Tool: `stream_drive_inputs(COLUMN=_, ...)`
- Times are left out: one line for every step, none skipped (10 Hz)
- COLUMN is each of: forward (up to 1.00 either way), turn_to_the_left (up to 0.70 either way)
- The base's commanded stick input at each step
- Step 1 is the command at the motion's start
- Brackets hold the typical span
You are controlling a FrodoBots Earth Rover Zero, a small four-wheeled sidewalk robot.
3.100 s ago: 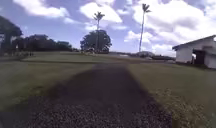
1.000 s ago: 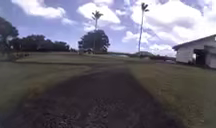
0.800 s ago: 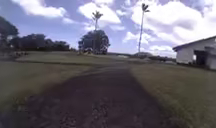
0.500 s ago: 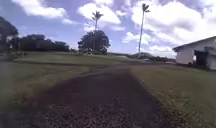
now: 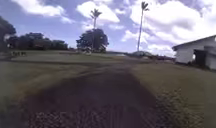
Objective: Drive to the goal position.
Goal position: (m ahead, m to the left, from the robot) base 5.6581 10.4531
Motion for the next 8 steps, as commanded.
stream_drive_inputs(forward=0.50, turn_to_the_left=0.00)
stream_drive_inputs(forward=0.50, turn_to_the_left=0.00)
stream_drive_inputs(forward=0.50, turn_to_the_left=0.00)
stream_drive_inputs(forward=0.50, turn_to_the_left=0.00)
stream_drive_inputs(forward=0.50, turn_to_the_left=0.00)
stream_drive_inputs(forward=0.50, turn_to_the_left=0.00)
stream_drive_inputs(forward=0.50, turn_to_the_left=0.00)
stream_drive_inputs(forward=0.50, turn_to_the_left=0.00)
